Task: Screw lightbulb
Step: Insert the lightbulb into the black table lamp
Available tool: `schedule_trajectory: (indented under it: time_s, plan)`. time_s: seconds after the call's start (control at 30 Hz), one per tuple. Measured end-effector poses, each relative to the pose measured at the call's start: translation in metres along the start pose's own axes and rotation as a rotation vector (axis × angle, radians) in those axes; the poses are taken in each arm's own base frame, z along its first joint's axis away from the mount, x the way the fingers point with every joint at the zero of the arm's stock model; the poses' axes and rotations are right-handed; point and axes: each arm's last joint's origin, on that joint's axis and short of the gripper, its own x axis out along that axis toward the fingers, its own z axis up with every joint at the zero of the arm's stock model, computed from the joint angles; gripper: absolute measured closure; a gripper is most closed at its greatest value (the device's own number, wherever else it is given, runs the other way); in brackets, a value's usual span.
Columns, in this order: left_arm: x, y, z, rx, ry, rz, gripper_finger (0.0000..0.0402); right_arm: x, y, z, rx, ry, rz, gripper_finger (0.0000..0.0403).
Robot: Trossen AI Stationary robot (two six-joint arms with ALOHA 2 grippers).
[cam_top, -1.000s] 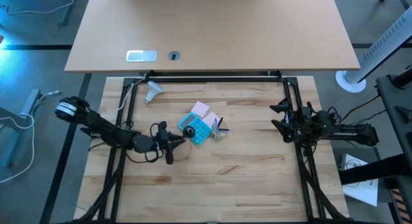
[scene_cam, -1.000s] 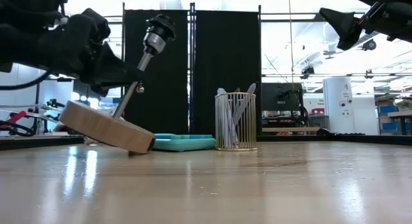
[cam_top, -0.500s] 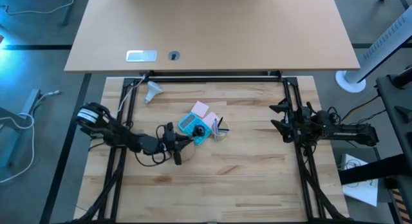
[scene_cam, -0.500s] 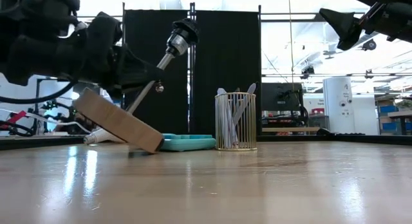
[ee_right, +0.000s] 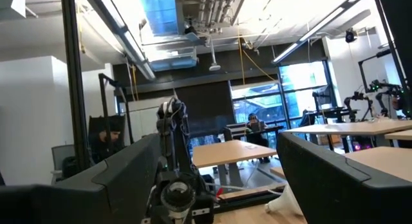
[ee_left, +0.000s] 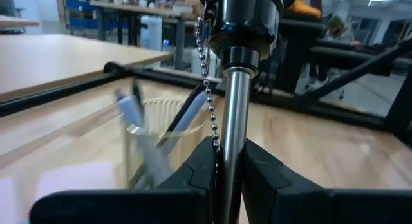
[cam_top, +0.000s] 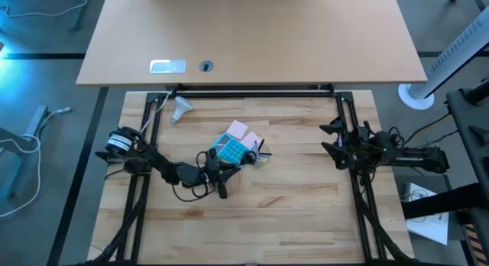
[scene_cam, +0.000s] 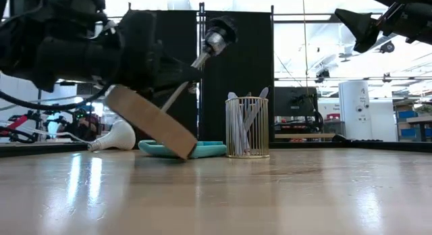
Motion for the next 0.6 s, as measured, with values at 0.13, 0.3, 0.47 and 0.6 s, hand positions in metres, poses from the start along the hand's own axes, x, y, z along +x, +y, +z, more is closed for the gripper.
schedule_trajectory:
  time_s: [0.13,0.3,0.47,0.6]
  plan:
    - [0.02,-0.01,0.0,-0.022,-0.053,-0.033,0.0362,0.0,0.0,0.0,0.0,0.001,0.0,0.0094]
    - [0.041,-0.014,-0.009,-0.056,-0.084,-0.089,0.0361,0.0,0.0,0.0,0.002,0.001,0.0,0.0094]
    - [0.052,-0.016,-0.02,-0.07,-0.078,-0.093,0.0361,0.0,0.0,0.0,0.023,0.002,0.0,0.0094]
    - [0.049,-0.016,-0.021,-0.099,-0.089,-0.101,0.0361,0.0,0.0,-0.001,0.024,0.009,-0.001,0.0094]
